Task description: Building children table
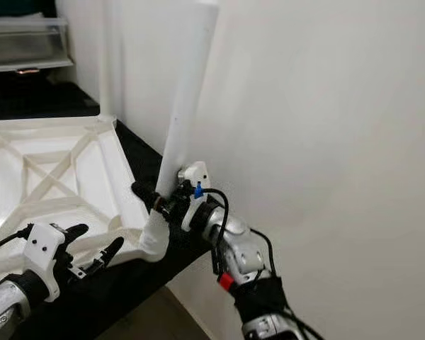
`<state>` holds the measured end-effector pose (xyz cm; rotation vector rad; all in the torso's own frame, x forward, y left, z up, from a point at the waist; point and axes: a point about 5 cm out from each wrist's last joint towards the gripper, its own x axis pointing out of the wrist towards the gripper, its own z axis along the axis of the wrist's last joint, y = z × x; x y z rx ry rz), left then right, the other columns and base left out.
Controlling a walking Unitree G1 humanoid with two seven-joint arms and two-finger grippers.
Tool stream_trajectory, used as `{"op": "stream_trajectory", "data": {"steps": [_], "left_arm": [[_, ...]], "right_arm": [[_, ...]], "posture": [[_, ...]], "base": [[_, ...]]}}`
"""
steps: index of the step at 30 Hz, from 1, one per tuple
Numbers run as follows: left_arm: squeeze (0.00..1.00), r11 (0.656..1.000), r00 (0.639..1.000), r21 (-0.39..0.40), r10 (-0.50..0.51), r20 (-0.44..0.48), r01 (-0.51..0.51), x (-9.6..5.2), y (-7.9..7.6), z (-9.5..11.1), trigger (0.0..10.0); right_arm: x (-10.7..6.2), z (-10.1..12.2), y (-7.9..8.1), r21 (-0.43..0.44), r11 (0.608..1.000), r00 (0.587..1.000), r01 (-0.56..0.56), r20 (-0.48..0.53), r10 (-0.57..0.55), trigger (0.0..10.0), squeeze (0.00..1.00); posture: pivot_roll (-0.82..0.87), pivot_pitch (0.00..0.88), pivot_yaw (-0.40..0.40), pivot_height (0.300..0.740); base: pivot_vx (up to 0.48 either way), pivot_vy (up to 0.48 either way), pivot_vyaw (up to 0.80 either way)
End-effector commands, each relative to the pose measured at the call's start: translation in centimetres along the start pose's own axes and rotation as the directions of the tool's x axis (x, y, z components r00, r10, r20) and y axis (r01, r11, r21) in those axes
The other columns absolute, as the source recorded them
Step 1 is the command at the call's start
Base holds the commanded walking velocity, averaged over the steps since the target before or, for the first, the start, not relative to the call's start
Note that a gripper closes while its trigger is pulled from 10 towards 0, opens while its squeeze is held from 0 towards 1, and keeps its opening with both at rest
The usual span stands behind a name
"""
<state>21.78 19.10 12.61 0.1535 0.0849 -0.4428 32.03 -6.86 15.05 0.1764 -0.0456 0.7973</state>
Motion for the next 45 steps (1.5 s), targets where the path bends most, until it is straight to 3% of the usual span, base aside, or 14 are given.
{"op": "stream_trajectory", "data": {"steps": [1,2,5,9,12,13,14,15,17,21,22,30,35,45], "left_arm": [[0.0,1.0,1.0,-0.004,-0.005,-0.006,0.005,0.0,-0.2,-0.1,10.0],[0.0,1.0,1.0,-0.004,-0.005,-0.006,0.005,0.0,-0.2,-0.1,10.0],[0.0,1.0,1.0,-0.002,0.003,-0.005,-0.003,0.1,0.0,0.0,10.0],[0.0,1.0,1.0,-0.001,0.005,-0.007,-0.005,0.1,0.1,0.0,10.0],[0.0,1.0,1.0,0.004,0.013,-0.016,-0.012,0.1,0.3,-0.2,10.0],[0.0,1.0,1.0,0.004,0.013,-0.016,-0.012,0.1,0.3,-0.2,10.0],[0.0,1.0,1.0,0.004,0.016,-0.015,-0.016,0.1,0.3,-0.2,10.0],[0.0,1.0,1.0,0.004,0.016,-0.015,-0.016,0.1,0.3,-0.2,10.0],[0.0,1.0,0.999,0.004,0.03,-0.014,-0.029,0.2,0.4,-0.2,10.0],[0.0,0.999,0.999,0.005,0.034,-0.016,-0.034,0.1,0.4,-0.3,10.0],[0.0,0.999,0.999,0.006,0.036,-0.02,-0.036,0.2,0.4,-0.3,10.0],[0.0,0.999,0.999,0.01,0.04,-0.026,-0.04,0.2,0.5,-0.4,10.0],[0.0,0.998,0.998,0.016,0.054,-0.033,-0.053,0.3,0.7,-0.5,10.0],[0.0,0.998,0.997,0.021,0.062,-0.036,-0.061,0.3,0.8,-0.5,10.0]], "right_arm": [[-2.2,-3.6,-2.5,-0.033,0.969,0.952,0.244,-0.18,-0.246,0.0,0.0],[-2.2,-3.6,-2.5,-0.033,0.969,0.952,0.244,-0.18,-0.246,0.0,0.0],[-3.1,-5.1,-3.1,-0.089,0.93,0.892,0.357,-0.262,-0.368,0.0,0.0],[-3.2,-5.5,-3.1,-0.112,0.92,0.873,0.375,-0.292,-0.391,0.0,0.0],[-2.9,-5.7,-3.7,-0.136,0.872,0.809,0.469,-0.33,-0.487,0.0,0.0],[-2.9,-5.7,-3.7,-0.136,0.872,0.809,0.469,-0.33,-0.487,0.0,0.0],[-2.8,-5.6,-4.1,-0.125,0.842,0.783,0.524,-0.319,-0.534,0.0,0.0],[-2.8,-5.6,-4.1,-0.125,0.842,0.783,0.524,-0.319,-0.534,0.0,0.0],[-2.8,-5.1,-5.0,-0.102,0.75,0.704,0.653,-0.285,-0.651,0.0,0.0],[-2.9,-5.1,-5.2,-0.088,0.71,0.667,0.699,-0.281,-0.691,0.0,0.0],[-2.9,-5.3,-5.2,-0.063,0.682,0.64,0.729,-0.293,-0.711,0.0,0.0],[-2.8,-5.6,-4.9,-0.029,0.65,0.608,0.76,-0.324,-0.725,0.0,0.0],[-2.8,-5.6,-5.1,-0.024,0.59,0.55,0.807,-0.329,-0.767,0.0,0.0],[-2.9,-5.5,-5.1,0.017,0.557,0.533,0.83,-0.321,-0.783,0.0,0.0]], "posture": [[0.15,0.0,-0.164,0.74],[0.15,0.0,-0.164,0.74],[0.15,0.0,-0.166,0.74],[0.15,0.0,-0.165,0.74],[0.15,0.0,-0.166,0.74],[0.15,0.0,-0.166,0.74],[0.15,0.0,-0.166,0.74],[0.15,0.0,-0.166,0.74],[0.16,0.0,-0.173,0.74],[0.15,0.0,-0.171,0.74],[0.15,0.0,-0.171,0.74],[0.16,0.0,-0.171,0.74],[0.15,0.0,-0.173,0.74],[0.15,0.0,-0.164,0.74]], "base": [[0.0,0.0,0.0],[0.0,0.0,0.0],[0.0,0.0,0.0],[0.0,0.0,0.0],[0.0,0.0,0.0],[0.0,0.0,0.0],[0.0,0.0,0.0],[0.0,0.0,0.0],[0.0,0.0,0.0],[0.0,0.0,0.0],[0.0,0.0,0.0],[0.0,0.0,0.0],[0.0,0.0,0.0],[0.0,0.0,0.0]]}}
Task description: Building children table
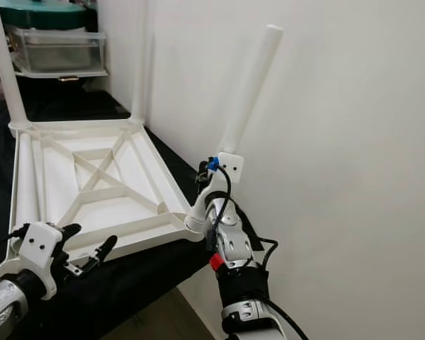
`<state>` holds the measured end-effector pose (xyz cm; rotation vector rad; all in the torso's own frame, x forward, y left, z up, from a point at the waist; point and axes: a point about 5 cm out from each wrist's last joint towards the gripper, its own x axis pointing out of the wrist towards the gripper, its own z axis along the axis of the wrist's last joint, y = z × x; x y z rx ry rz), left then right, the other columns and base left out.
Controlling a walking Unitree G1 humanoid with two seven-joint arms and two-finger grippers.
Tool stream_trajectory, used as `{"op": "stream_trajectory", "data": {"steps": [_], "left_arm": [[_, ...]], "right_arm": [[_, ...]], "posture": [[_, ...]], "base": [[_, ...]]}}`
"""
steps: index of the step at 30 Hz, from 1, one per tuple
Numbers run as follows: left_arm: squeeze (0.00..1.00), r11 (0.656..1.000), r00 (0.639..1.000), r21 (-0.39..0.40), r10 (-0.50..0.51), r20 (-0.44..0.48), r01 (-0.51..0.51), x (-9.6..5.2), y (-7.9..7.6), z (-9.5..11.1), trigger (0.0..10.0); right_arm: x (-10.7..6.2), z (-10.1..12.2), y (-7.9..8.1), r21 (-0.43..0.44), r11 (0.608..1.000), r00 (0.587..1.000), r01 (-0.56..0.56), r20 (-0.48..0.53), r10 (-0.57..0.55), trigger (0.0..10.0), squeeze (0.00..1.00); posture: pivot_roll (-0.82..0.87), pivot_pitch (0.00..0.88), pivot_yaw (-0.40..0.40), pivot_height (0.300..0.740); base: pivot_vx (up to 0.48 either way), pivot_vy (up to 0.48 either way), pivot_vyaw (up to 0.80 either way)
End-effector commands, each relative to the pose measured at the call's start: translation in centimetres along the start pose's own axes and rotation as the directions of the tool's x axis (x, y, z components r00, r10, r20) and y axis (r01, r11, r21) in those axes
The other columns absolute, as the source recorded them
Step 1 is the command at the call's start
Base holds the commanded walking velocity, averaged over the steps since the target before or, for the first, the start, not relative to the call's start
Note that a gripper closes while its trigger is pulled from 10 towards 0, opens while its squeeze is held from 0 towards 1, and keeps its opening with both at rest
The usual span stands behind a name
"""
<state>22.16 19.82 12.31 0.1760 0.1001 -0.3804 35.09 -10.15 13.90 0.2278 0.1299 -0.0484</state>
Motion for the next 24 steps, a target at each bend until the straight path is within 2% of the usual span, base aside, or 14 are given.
{"op": "stream_trajectory", "data": {"steps": [1,3,4,5,10,17,24], "left_arm": [[0.0,1.0,1.0,0.007,0.001,-0.013,0.0,0.2,0.1,-0.1,10.0],[0.0,1.0,1.0,0.008,0.001,-0.013,-0.001,0.2,0.1,-0.1,10.0],[0.0,1.0,1.0,0.009,0.001,-0.013,-0.001,0.2,0.1,-0.1,10.0],[0.0,1.0,1.0,0.009,0.001,-0.013,-0.001,0.2,0.1,-0.1,10.0],[0.0,1.0,1.0,0.011,0.002,-0.013,-0.002,0.3,0.2,-0.1,10.0],[0.0,1.0,1.0,0.013,0.003,-0.011,-0.003,0.3,0.2,-0.1,10.0],[0.0,1.0,1.0,0.014,0.005,-0.011,-0.005,0.4,0.2,-0.1,10.0]], "right_arm": [[-0.8,-4.9,-2.4,0.0,0.993,0.97,0.117,-0.217,-0.114,0.0,0.0],[-0.8,-4.9,-2.3,0.02,0.994,0.973,0.105,-0.211,-0.098,0.0,0.0],[-0.9,-4.6,-1.8,0.074,0.995,0.98,0.062,-0.196,-0.047,0.0,0.0],[-0.9,-4.6,-1.8,0.074,0.995,0.98,0.062,-0.196,-0.047,0.0,0.0],[-1.1,-3.9,-0.2,0.176,0.979,0.98,-0.103,-0.152,0.131,0.0,0.0],[-1.1,-3.8,0.1,0.228,0.963,0.973,-0.147,-0.144,0.183,0.0,0.0],[-0.9,-3.6,0.1,0.234,0.957,0.97,-0.17,-0.132,0.204,0.0,0.0]], "posture": [[0.15,0.0,-0.162,0.74],[0.15,0.0,-0.162,0.74],[0.15,0.0,-0.162,0.74],[0.15,0.0,-0.162,0.74],[0.15,0.0,-0.161,0.74],[0.15,0.0,-0.162,0.74],[0.15,0.0,-0.162,0.74]], "base": [[0.0,0.0,0.0],[0.0,0.0,0.0],[0.0,0.0,0.0],[0.0,0.0,0.0],[0.0,0.0,0.0],[0.0,0.0,0.0],[0.0,0.0,0.0]]}}
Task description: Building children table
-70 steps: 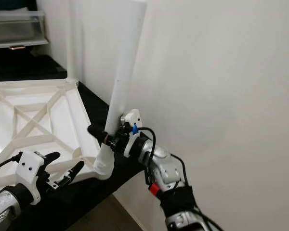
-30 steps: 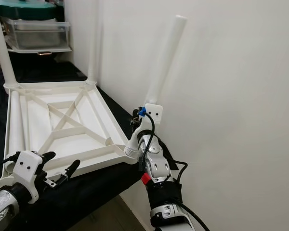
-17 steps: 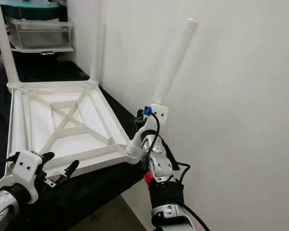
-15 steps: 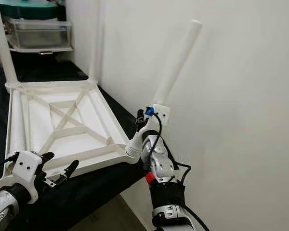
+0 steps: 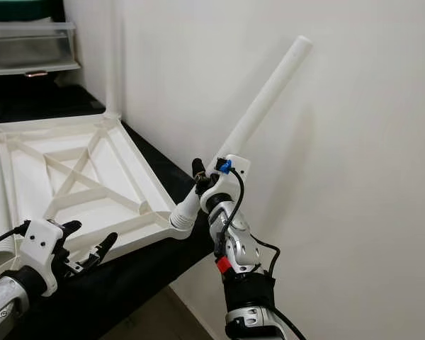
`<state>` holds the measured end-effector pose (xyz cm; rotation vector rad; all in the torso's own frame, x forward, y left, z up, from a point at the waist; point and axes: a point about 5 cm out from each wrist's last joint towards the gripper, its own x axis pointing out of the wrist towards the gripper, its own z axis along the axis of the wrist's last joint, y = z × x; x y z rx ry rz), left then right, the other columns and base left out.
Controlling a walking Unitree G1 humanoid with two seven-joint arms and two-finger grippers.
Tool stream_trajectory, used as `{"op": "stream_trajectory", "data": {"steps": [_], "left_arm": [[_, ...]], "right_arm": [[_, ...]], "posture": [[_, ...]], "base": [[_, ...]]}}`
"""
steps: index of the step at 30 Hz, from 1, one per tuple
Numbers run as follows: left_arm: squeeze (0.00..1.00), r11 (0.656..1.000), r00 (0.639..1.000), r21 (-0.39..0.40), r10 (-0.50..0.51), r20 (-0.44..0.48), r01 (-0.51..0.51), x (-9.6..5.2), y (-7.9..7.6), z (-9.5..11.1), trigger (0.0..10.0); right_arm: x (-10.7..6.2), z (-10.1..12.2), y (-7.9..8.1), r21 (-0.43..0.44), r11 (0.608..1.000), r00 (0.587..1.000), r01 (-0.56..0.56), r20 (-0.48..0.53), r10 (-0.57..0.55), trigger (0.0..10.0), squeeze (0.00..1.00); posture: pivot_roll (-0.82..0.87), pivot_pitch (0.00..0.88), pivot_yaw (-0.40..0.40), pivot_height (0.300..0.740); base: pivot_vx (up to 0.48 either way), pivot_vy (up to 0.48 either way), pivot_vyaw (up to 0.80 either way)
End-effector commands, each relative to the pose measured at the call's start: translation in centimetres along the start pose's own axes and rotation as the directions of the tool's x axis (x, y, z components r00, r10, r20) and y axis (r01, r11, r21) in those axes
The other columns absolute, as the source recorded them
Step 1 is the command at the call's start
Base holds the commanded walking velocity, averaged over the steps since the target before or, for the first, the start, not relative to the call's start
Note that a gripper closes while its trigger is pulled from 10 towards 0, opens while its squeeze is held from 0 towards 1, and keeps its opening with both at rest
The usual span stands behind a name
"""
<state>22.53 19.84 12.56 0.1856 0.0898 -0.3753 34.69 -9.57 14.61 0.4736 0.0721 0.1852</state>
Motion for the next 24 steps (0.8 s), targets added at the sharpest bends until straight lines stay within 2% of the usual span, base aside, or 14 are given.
{"op": "stream_trajectory", "data": {"steps": [1,5,7,8,11,15,17,24], "left_arm": [[0.0,1.0,1.0,0.002,-0.002,-0.02,0.002,0.05,0.0,-0.39,10.0],[0.0,1.0,1.0,0.0,-0.004,-0.02,0.004,0.08,-0.14,-0.44,10.0],[0.0,1.0,1.0,0.0,-0.005,-0.019,0.005,0.09,-0.2,-0.44,10.0],[0.0,1.0,1.0,0.0,-0.006,-0.02,0.006,0.09,-0.2,-0.45,10.0],[0.0,1.0,1.0,0.001,-0.008,-0.021,0.008,0.1,-0.23,-0.47,10.0],[0.0,1.0,1.0,0.001,-0.009,-0.022,0.009,0.11,-0.24,-0.46,10.0],[0.0,1.0,1.0,-0.001,-0.011,-0.021,0.011,0.19,-0.32,-0.46,10.0],[0.0,1.0,1.0,-0.001,-0.01,-0.024,0.01,0.16,-0.34,-0.58,10.0]], "right_arm": [[-0.73,-3.89,-1.5,0.023,0.996,0.981,0.086,-0.177,-0.081,0.0,0.0],[-1.0,-4.36,-1.53,-0.004,0.999,0.98,0.05,-0.191,-0.05,0.0,0.0],[-1.16,-4.48,-1.49,-0.092,0.996,0.982,0.009,-0.186,-0.026,0.0,0.0],[-1.23,-4.58,-1.36,-0.152,0.988,0.981,-0.024,-0.193,-0.006,0.0,0.0],[-1.22,-4.69,-0.95,-0.257,0.961,0.974,-0.102,-0.221,0.044,0.0,0.0],[-1.17,-4.63,-0.84,-0.275,0.954,0.973,-0.119,-0.222,0.058,0.0,0.0],[-0.93,-4.44,-0.64,-0.312,0.939,0.971,-0.144,-0.226,0.074,0.0,0.0],[-0.98,-4.7,-0.56,-0.297,0.943,0.968,-0.149,-0.237,0.079,0.0,0.0]], "posture": [[0.15,0.0,-0.162,0.74],[0.15,0.0,-0.164,0.74],[0.15,0.0,-0.164,0.74],[0.14,0.0,-0.163,0.74],[0.14,0.0,-0.162,0.74],[0.14,0.0,-0.162,0.74],[0.14,0.0,-0.165,0.74],[0.15,0.0,-0.168,0.74]], "base": [[0.0,0.0,0.0],[0.0,0.0,0.0],[0.0,0.0,0.0],[0.0,0.0,0.0],[0.0,0.0,0.0],[0.0,0.0,0.0],[0.0,0.0,0.0],[0.0,0.0,0.0]]}}
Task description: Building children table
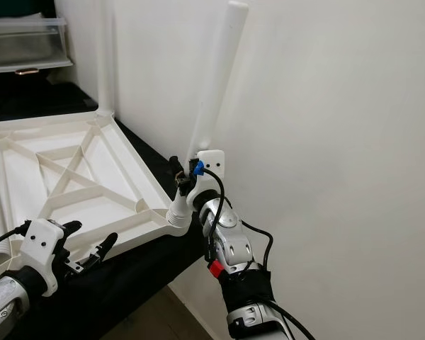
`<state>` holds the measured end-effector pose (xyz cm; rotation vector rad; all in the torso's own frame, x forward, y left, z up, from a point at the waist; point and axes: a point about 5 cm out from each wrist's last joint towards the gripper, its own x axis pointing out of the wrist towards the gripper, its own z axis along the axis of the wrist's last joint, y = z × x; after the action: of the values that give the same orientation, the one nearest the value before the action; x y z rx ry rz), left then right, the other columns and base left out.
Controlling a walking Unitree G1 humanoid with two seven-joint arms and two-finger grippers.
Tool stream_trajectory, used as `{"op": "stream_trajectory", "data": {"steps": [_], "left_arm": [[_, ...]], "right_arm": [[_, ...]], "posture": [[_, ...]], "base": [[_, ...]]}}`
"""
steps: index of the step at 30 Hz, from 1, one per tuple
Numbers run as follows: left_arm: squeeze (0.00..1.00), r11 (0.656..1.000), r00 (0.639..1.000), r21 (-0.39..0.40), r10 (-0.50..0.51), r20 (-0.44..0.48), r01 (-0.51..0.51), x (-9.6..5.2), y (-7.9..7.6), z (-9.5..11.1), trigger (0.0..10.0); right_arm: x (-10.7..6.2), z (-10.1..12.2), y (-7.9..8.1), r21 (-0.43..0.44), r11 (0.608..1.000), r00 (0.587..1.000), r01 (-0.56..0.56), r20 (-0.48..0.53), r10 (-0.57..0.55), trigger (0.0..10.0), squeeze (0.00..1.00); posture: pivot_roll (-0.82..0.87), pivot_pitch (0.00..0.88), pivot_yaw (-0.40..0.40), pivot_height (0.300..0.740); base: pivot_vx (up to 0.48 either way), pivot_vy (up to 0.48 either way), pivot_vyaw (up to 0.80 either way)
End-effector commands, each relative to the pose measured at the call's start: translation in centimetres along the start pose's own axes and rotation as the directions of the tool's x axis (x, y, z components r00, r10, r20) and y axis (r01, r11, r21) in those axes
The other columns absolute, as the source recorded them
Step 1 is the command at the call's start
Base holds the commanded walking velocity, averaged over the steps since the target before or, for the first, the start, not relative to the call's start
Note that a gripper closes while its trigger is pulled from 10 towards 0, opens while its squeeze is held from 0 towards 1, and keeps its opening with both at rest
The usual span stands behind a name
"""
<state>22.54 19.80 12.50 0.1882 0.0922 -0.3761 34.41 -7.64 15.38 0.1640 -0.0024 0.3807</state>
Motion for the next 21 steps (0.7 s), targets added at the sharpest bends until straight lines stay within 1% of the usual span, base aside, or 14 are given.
{"op": "stream_trajectory", "data": {"steps": [1,7,8,15,21], "left_arm": [[0.0,1.0,1.0,-0.003,-0.009,-0.022,0.009,0.12,-0.3,-0.54,10.0],[0.0,1.0,1.0,-0.004,-0.015,-0.022,0.014,0.16,-0.35,-0.52,10.0],[0.0,1.0,1.0,-0.003,-0.016,-0.022,0.016,0.18,-0.32,-0.51,10.0],[0.0,1.0,1.0,-0.001,-0.019,-0.022,0.019,0.21,-0.28,-0.5,10.0],[0.0,1.0,1.0,0.0,-0.02,-0.023,0.02,0.23,-0.31,-0.5,10.0]], "right_arm": [[-1.47,-5.2,-0.81,0.017,0.999,0.972,0.039,-0.231,-0.034,0.0,0.0],[-1.61,-5.37,-0.42,-0.006,1.0,0.972,-0.007,-0.237,0.006,0.0,0.0],[-1.51,-5.21,-0.38,-0.017,1.0,0.972,-0.016,-0.235,0.012,10.0,0.0],[-1.21,-4.66,-0.48,-0.067,0.997,0.975,-0.025,-0.224,0.01,10.0,0.0],[-1.22,-4.59,-0.43,-0.067,0.997,0.975,-0.032,-0.224,0.016,10.0,0.0]], "posture": [[0.15,0.0,-0.168,0.74],[0.14,0.0,-0.162,0.74],[0.14,0.0,-0.16,0.74],[0.14,0.0,-0.16,0.74],[0.14,0.0,-0.158,0.74]], "base": [[0.0,0.0,0.0],[0.0,0.0,0.0],[0.0,0.0,0.0],[0.0,0.0,0.0],[0.0,0.0,0.0]]}}
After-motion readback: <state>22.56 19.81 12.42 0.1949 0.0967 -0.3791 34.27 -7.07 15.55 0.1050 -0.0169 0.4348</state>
